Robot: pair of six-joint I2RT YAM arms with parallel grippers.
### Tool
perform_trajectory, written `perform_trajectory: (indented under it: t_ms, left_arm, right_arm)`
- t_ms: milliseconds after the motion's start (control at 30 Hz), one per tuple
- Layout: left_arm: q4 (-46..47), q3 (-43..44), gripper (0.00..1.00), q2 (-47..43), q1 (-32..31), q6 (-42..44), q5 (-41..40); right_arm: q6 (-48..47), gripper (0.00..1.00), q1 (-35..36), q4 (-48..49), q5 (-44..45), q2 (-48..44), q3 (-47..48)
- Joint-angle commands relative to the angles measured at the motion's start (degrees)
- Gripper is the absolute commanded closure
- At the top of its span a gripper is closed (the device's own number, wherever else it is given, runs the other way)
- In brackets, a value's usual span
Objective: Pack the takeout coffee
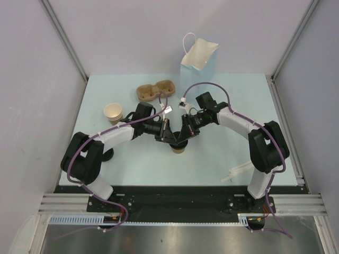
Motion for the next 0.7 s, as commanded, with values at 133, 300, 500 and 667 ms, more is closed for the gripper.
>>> perform_trajectory:
  t_ms: [133,300,500,667]
  left_arm:
    - [0.7,-1.6,1.00,2.5,1.5,1.1,1.7]
    - [0.8,-2.0,1.00,3.3,2.1,1.4,1.5]
    - [0.1,-0.7,1.00,4.8,2.2,3.0,1.5]
    - [0.5,1.0,1.00,6.2,2.9,3.5,2.2]
  right_arm:
    - [0.9,0.99,-0.2,1.6,-3.9,4.5,-1.4]
    - [1.3,0.99,-1.2,2.3,-4.4,6.7,-1.6]
    - [2.3,0.99,-2.9,2.6,-3.4,8.5,-1.8]
    - [4.3,0.99,-3.9,5.0,-2.4,10.2,-1.8]
